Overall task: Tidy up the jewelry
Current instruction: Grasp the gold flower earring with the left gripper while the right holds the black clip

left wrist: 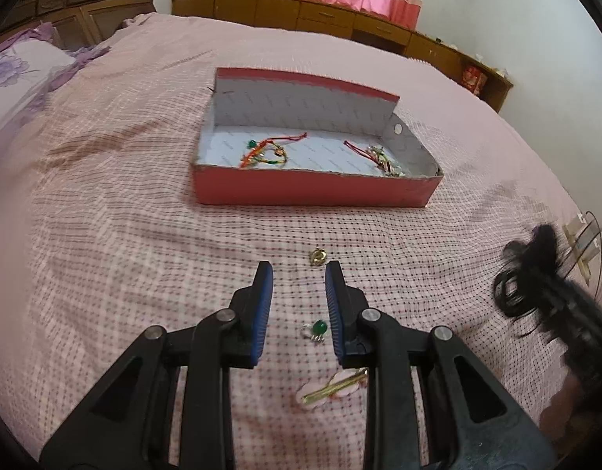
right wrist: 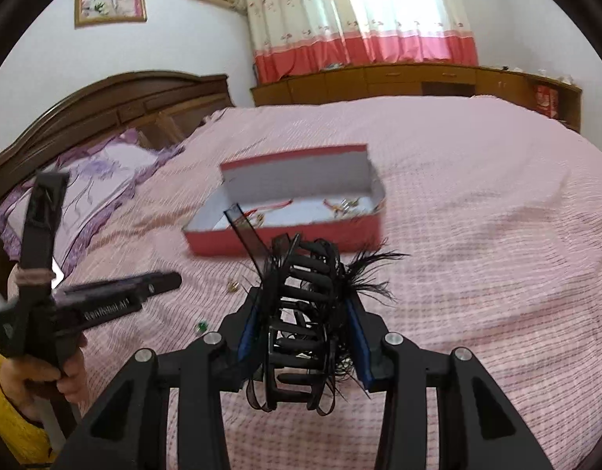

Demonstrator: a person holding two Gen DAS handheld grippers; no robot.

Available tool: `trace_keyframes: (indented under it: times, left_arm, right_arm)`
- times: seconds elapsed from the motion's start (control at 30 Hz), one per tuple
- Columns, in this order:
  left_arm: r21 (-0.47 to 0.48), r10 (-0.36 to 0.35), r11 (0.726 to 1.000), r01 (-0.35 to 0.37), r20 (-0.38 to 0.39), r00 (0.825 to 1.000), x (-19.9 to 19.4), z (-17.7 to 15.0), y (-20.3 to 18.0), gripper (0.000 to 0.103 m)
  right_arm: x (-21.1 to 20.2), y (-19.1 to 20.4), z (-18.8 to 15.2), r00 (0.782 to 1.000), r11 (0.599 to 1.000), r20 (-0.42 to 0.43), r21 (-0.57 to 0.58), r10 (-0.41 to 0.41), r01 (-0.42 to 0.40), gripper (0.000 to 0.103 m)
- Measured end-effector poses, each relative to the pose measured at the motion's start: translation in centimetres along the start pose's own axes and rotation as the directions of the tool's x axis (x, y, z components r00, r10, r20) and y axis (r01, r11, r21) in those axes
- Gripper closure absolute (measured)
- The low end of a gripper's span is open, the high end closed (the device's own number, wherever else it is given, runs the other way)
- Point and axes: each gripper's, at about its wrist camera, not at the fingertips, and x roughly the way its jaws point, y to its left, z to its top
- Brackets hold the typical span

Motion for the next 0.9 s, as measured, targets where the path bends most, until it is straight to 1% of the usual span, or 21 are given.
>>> trace_keyframes:
  times: [0.2, 0.33, 0.6, 0.9]
  left_arm:
    - [0.026, -0.010, 1.000, 0.011, -0.019, 1.000, 2.0, 0.5, -1.2, 0.084]
    - [0.036, -0.012, 0.999, 0.013, -0.037, 0.999, 3.5, 0.5, -1.8, 0.084]
    - [0.030, 0.005, 1.000, -0.003, -0.059, 0.998, 5.6, 0.4, -1.7, 0.085]
    - [0.026, 0.002, 1.000, 0.000, -0.066, 0.998, 7.4, 0.3, -1.8, 0.085]
  right_arm:
    - [-1.0, -2.2, 1.7, 0.998, 0.999, 0.052, 0.047, -0.028, 0.025, 0.060]
    - [-1.2, -3.1, 2.2, 0.997, 0.997, 0.069, 0.069, -0.038, 0.033, 0.060]
    - [-1.1, -4.1, 2.6, 0.996, 0.996, 0.081, 0.086, -0.044, 0.037, 0.060]
    - [-0.8, -5.0, 2.6, 0.994, 0.994, 0.088, 0.100, -0.060, 0.051, 0.060]
